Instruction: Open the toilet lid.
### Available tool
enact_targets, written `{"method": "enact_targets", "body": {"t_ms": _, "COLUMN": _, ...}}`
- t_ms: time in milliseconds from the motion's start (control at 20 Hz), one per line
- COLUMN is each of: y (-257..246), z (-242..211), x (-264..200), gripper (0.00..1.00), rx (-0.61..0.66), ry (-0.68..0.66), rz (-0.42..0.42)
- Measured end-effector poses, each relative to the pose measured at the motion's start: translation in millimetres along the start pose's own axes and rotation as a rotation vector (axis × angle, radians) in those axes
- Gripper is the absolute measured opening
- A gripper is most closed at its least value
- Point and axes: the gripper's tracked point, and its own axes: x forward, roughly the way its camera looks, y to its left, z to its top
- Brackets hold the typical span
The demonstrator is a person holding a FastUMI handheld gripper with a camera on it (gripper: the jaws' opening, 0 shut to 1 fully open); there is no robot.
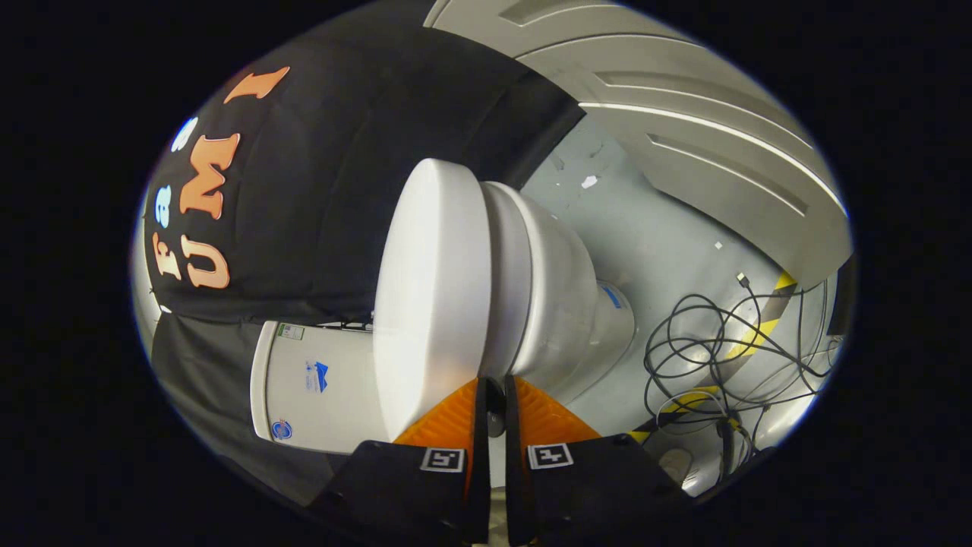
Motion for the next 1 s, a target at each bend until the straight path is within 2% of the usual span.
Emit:
{"method": "enact_targets", "body": {"t_ms": 300, "y": 3.6, "z": 5.8, "x": -1.7, "gripper": 0.08, "rx": 0.014, "ry": -0.059, "rz": -0.037}}
{"method": "enact_targets", "body": {"t_ms": 550, "y": 17.0, "z": 1.2, "x": -10.8, "gripper": 0.08, "rx": 0.013, "ry": -0.046, "rz": 0.017}}
{"method": "enact_targets", "body": {"t_ms": 1000, "y": 61.7, "z": 15.2, "x": -29.2, "gripper": 0.08, "rx": -0.012, "ry": -0.085, "rz": 0.048}}
